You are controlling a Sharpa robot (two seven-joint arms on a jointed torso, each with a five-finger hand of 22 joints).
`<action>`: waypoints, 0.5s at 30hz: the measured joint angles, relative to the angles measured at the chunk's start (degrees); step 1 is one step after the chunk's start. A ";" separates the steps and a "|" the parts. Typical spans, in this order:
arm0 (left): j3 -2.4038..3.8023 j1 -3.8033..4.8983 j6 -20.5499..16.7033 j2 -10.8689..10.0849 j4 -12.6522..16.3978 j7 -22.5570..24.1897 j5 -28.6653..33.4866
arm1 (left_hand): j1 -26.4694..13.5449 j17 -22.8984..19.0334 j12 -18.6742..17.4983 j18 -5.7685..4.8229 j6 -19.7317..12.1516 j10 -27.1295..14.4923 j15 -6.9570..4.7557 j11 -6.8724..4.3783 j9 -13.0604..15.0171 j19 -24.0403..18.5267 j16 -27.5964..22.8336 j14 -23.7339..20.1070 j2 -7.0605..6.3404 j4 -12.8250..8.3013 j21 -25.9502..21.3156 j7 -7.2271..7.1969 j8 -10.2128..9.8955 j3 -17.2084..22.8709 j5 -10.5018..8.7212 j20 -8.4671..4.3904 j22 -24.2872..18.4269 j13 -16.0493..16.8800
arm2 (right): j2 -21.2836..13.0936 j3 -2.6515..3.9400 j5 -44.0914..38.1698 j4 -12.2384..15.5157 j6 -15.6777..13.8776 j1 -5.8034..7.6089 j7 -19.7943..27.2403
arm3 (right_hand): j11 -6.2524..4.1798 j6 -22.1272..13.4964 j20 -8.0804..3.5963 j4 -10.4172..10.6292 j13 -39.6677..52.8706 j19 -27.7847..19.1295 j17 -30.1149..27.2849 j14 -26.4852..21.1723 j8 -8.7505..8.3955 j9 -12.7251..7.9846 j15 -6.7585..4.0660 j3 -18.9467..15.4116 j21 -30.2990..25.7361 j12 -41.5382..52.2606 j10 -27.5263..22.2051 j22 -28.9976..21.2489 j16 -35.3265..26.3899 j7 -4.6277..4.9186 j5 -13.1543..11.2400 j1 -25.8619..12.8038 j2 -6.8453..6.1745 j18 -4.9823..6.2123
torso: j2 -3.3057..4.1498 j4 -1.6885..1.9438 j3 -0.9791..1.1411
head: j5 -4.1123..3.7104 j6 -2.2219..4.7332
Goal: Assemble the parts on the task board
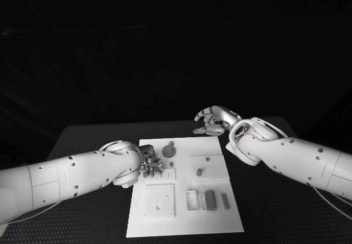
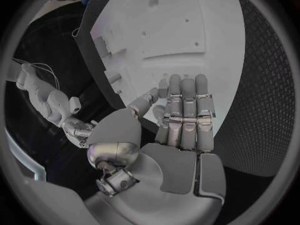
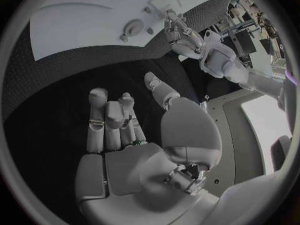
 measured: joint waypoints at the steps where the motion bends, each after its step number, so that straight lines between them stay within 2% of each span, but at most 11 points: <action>1: 0.00 -0.03 0.00 0.05 -0.03 -0.01 -0.18 | -0.18 0.00 0.00 0.00 0.05 0.00 0.00 0.00 0.10 0.08 0.00 0.00 0.08 0.00 0.02 0.04 0.06 0.00 -0.01 -0.07 0.08 0.02 | -0.01 0.00 0.00 0.02 0.01 0.00 0.00 | 0.00 0.00 0.00 0.00 0.00 0.00 0.00 0.00 0.00 0.00 0.00 0.00 0.00 0.00 0.00 0.00 0.00 0.00 0.00 0.00 0.00 0.00 | 0.00 0.00 0.00 | 0.00 -0.03; 15: 0.01 -0.87 0.00 0.71 -0.65 -0.06 -2.50 | -1.26 -0.06 0.55 0.00 0.36 0.41 -0.23 -0.21 0.60 0.59 0.67 0.24 0.21 0.40 0.32 -0.13 0.61 0.39 -0.30 -0.18 0.73 0.35 | -0.03 0.00 0.01 0.12 0.14 0.00 -0.03 | 0.00 -0.02 0.09 0.00 -0.05 -0.08 -0.01 0.00 0.00 -0.05 0.00 0.00 0.00 0.00 0.00 0.00 0.00 0.00 0.00 0.00 0.00 0.00 | 0.00 0.00 -0.01 | -0.07 -0.19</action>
